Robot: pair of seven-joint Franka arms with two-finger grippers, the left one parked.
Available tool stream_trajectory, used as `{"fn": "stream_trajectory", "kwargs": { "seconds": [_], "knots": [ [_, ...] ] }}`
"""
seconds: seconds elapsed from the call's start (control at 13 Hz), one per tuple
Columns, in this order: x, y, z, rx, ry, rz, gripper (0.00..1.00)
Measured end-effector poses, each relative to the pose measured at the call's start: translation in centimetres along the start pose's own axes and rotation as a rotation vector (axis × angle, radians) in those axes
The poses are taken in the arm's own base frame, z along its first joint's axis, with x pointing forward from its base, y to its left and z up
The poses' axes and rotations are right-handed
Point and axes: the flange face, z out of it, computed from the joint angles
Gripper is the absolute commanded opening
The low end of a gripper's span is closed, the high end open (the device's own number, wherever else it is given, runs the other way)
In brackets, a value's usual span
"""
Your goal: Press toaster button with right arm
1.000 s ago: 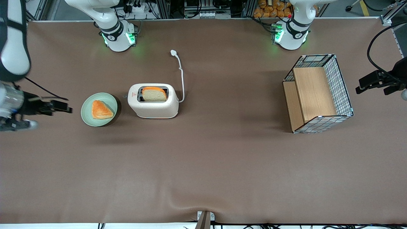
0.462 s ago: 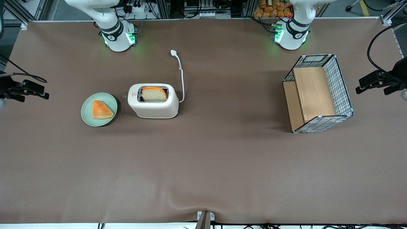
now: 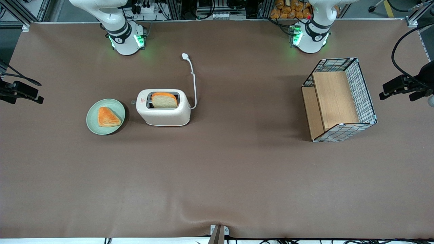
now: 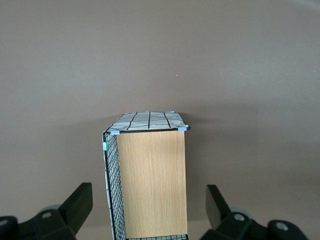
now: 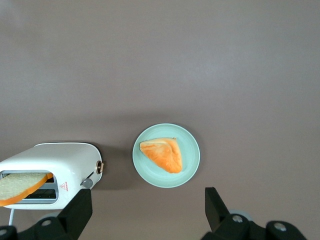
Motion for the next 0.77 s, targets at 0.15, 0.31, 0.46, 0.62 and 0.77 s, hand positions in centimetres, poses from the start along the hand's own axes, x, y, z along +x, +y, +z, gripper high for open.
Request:
{"fn": "stream_trajectory", "kwargs": {
  "seconds": [0.15,0.31,0.46,0.62,0.77],
  "knots": [
    [-0.3,-0.3,0.2,0.0,-0.028,0.049,1.0],
    [-0.4,-0.6,-0.2,-0.009,-0.027,0.05,1.0],
    [-0.7,-0.8,-0.8,-0.022,-0.019,0.046,1.0],
    [-0.9,-1.0,-1.2,-0.024,-0.015,0.043,1.0],
    [-0.9,-1.3,-1.3,-0.024,-0.013,0.037,1.0]
  ]
}}
